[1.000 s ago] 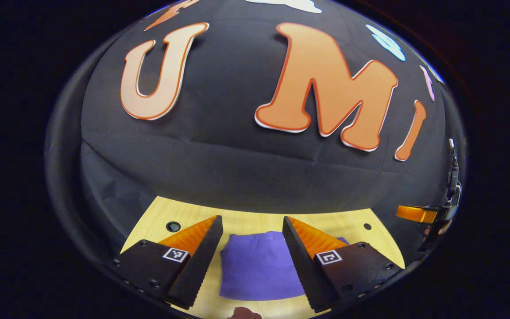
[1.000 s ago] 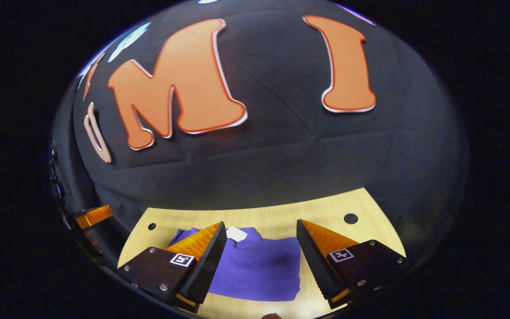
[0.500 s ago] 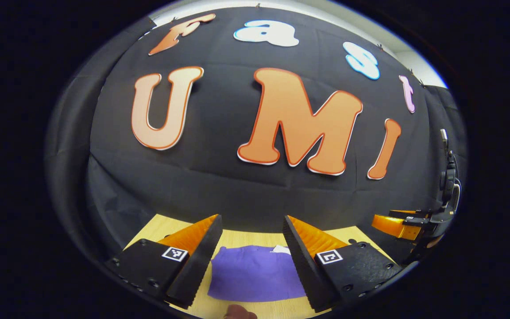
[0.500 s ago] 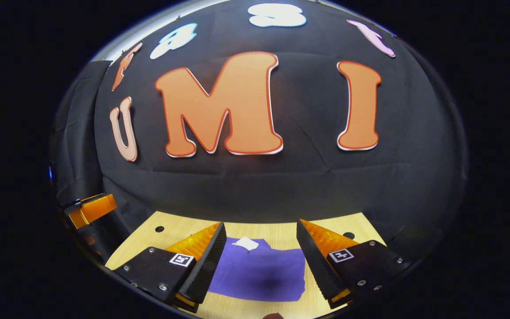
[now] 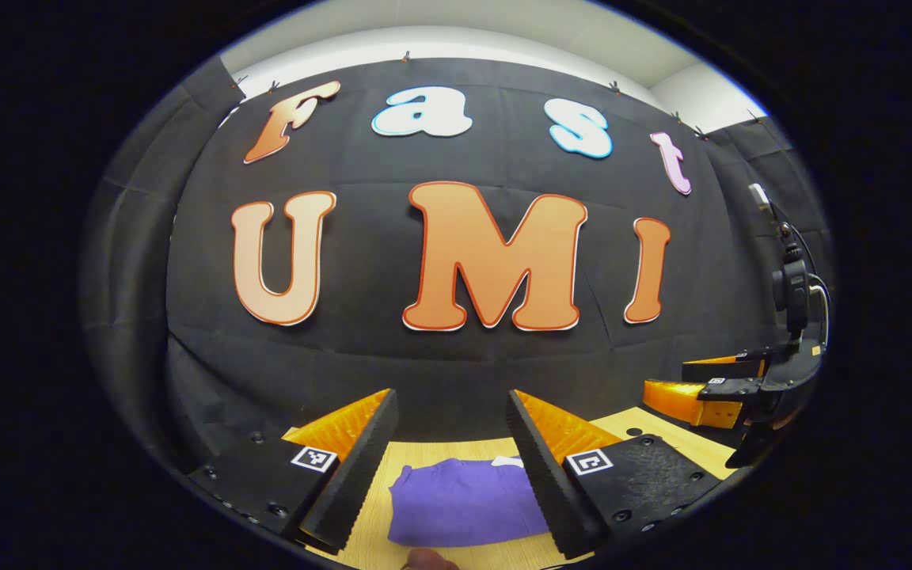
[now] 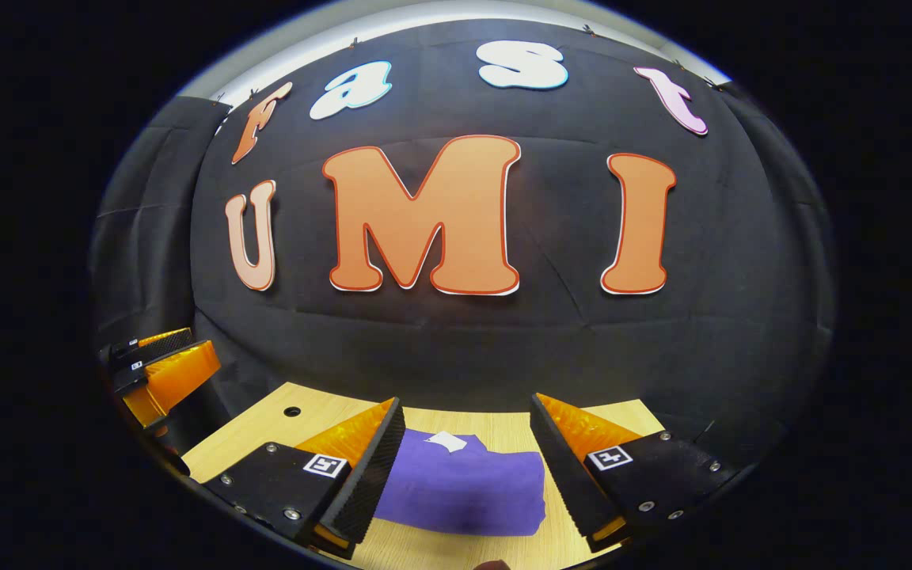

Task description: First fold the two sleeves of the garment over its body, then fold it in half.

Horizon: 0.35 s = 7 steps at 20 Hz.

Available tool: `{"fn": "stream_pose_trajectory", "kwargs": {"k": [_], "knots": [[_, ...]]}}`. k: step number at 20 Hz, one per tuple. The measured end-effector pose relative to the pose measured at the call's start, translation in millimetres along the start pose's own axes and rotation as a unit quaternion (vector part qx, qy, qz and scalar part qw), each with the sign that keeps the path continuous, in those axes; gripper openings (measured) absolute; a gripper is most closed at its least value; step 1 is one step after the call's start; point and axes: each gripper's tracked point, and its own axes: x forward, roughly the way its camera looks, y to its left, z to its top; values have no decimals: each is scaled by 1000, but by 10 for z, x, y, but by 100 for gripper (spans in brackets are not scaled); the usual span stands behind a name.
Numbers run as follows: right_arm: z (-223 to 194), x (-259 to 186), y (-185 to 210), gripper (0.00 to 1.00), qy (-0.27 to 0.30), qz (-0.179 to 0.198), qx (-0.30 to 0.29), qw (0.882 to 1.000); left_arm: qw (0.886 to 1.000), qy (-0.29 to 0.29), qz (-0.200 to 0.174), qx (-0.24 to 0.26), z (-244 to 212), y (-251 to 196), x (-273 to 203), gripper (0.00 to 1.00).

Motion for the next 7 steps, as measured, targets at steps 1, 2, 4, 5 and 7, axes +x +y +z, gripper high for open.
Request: {"fn": "stream_pose_trajectory", "kwargs": {"k": [1,2,4,5,7], "knots": [[-19,-47,11,94,-2,-2,2,1000,1000,-2,-6,1,-5,-36,-51,89],[0,-74,23,94,-9,1,4,1000,1000,-5,-10,1,-14,-60,-88,89],[10,-106,12,94,-20,-5,1,1000,1000,-11,-15,6,-46,-97,-108,89],[3,-125,-7,94,-22,-12,-5,1000,1000,-9,-15,12,-87,-111,-98,89],[-8,-176,-24,94,-31,-23,-12,999,1000,1,-15,19,-221,-170,-108,89]]}}
